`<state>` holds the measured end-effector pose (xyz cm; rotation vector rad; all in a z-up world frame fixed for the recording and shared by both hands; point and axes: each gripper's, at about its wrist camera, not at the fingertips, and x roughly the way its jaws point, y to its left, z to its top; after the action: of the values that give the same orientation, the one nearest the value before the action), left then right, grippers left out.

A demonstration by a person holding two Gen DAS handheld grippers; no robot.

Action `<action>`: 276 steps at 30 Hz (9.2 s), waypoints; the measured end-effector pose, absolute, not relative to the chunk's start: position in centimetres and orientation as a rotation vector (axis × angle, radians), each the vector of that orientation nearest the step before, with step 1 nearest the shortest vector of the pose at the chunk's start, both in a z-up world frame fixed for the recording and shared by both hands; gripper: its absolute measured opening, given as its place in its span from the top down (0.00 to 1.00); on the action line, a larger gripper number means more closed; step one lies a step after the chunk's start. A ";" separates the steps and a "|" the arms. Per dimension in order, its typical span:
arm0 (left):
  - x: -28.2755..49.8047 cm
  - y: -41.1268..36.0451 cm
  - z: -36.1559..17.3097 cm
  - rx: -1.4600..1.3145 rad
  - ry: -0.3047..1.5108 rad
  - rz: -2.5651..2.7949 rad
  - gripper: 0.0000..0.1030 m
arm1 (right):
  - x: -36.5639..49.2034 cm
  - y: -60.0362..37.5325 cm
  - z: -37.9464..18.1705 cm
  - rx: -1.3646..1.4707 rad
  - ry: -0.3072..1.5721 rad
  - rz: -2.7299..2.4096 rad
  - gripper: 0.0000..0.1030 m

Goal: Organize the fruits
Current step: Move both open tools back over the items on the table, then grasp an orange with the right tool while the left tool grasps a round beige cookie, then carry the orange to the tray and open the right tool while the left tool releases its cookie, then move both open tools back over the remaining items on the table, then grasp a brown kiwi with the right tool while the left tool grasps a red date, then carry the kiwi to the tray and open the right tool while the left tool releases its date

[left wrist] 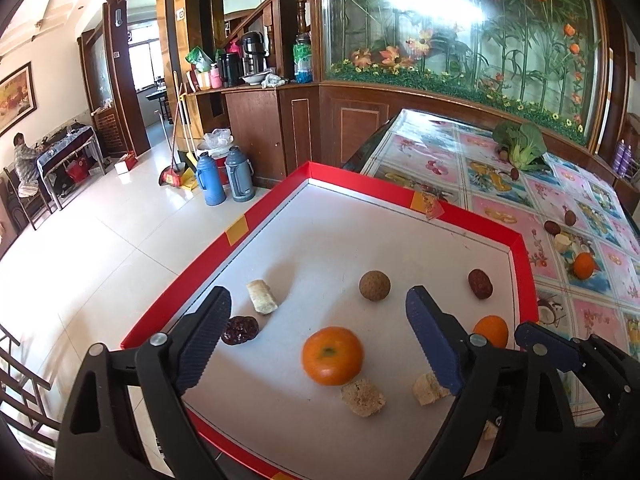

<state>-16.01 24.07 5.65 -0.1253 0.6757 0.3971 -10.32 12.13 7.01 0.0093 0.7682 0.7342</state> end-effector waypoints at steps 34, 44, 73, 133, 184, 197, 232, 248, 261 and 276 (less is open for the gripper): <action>-15.2 14.7 6.4 0.059 0.700 0.229 0.07 | -3.1 -10.0 7.5 0.394 0.729 0.239 0.37; -11.8 10.6 8.9 0.159 0.670 0.180 0.06 | 1.1 -5.9 5.7 0.174 0.835 0.324 0.45; 5.3 0.3 2.1 0.176 0.917 -0.029 0.32 | 2.7 -13.5 7.9 0.506 0.814 0.330 0.70; -8.0 29.1 2.8 -0.132 0.960 0.312 0.69 | -5.2 14.9 5.7 0.008 0.907 0.818 0.69; -7.0 3.3 4.9 0.244 0.922 -0.018 0.15 | 5.2 -16.4 7.3 0.572 0.826 0.330 0.49; -5.3 1.2 5.1 0.302 0.898 -0.009 0.15 | 5.6 -15.8 7.9 0.558 0.812 0.369 0.49; 5.4 3.1 4.2 0.264 0.917 0.084 0.15 | 12.2 -10.8 6.1 0.377 0.819 0.397 0.49; 7.7 0.7 3.0 0.301 0.930 0.021 0.15 | 12.6 -10.1 5.1 0.229 0.945 0.372 0.80; 9.8 0.9 1.6 0.163 0.965 -0.057 0.39 | 12.5 -10.2 5.2 0.220 0.973 0.372 0.80; 8.0 0.9 1.6 0.074 0.958 -0.099 0.68 | 12.4 -10.1 5.4 0.225 0.993 0.362 0.80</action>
<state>7.95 0.85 1.57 0.0741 0.9583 -0.0986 12.37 -10.11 5.39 0.2253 0.9931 0.3623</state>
